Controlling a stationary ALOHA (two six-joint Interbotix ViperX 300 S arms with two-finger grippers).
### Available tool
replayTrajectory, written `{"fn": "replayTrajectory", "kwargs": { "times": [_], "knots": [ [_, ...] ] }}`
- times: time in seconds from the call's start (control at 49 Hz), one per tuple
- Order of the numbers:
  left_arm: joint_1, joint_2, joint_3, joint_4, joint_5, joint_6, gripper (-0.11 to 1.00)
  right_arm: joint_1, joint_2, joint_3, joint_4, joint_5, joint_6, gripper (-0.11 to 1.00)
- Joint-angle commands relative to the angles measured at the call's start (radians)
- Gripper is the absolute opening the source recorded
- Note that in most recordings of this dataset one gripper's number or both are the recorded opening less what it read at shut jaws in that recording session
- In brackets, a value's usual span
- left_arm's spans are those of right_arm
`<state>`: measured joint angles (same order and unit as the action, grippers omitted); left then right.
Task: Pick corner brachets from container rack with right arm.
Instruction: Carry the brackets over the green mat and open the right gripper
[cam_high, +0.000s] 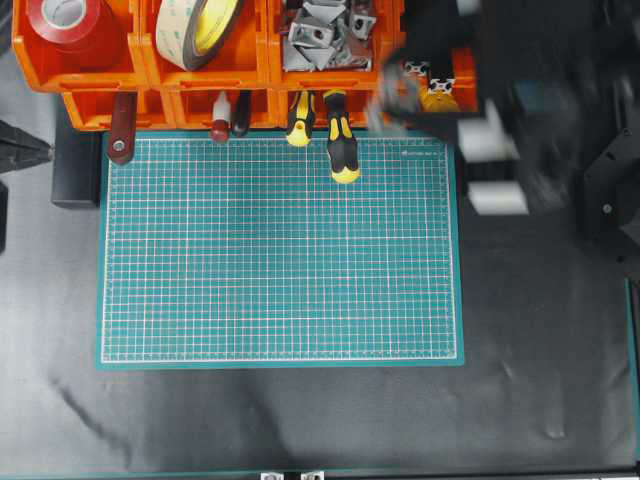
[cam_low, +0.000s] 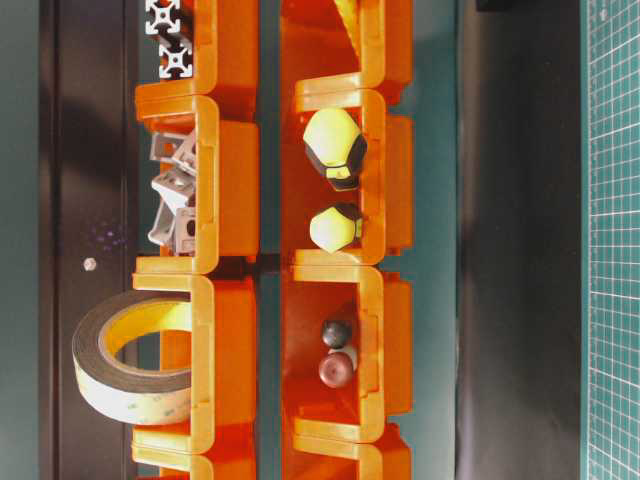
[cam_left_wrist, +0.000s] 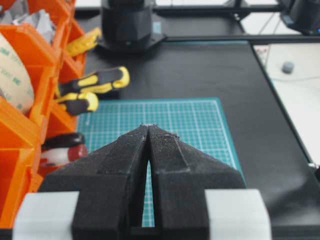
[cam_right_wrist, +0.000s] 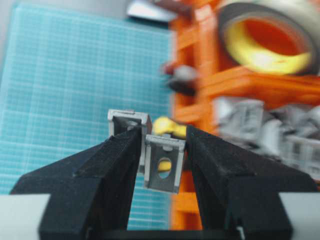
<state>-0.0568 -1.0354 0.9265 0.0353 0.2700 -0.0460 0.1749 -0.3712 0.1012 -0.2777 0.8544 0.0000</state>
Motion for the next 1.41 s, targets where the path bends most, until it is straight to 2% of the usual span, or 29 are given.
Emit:
{"fn": "replayTrajectory", "kwargs": {
  "times": [0.0,0.225,0.286,0.388,0.531,0.715,0.94,1.103,1.389],
  "knots": [
    [0.002,0.005,-0.034,0.002,-0.005,-0.005,0.0,0.083,-0.069,0.098,-0.003,-0.106,0.006,0.29],
    [0.002,0.005,-0.034,0.002,-0.005,-0.006,0.0,0.183,-0.071,0.327,-0.003,-0.325,0.101,0.29],
    [0.002,0.005,-0.034,0.002,-0.005,-0.006,0.0,0.193,-0.043,0.362,-0.003,-0.367,0.124,0.29],
    [0.003,-0.002,-0.034,0.002,-0.005,-0.005,0.0,0.209,0.023,0.387,-0.003,-0.41,0.124,0.29],
    [0.005,-0.012,-0.037,0.002,-0.005,-0.003,0.0,0.212,0.15,0.388,-0.009,-0.463,0.107,0.29],
    [0.005,-0.02,-0.038,0.002,-0.005,0.003,0.0,0.193,0.304,0.376,-0.064,-0.557,0.074,0.29],
    [0.009,-0.023,-0.037,0.002,-0.005,0.008,0.0,0.138,0.466,0.339,-0.075,-0.675,0.023,0.29],
    [0.009,-0.023,-0.037,0.002,-0.005,0.008,0.0,0.11,0.518,0.304,-0.075,-0.686,-0.006,0.29],
    [0.009,-0.021,-0.035,0.002,-0.005,0.008,0.0,0.074,0.528,0.302,-0.075,-0.684,0.0,0.29]
  ]
}}
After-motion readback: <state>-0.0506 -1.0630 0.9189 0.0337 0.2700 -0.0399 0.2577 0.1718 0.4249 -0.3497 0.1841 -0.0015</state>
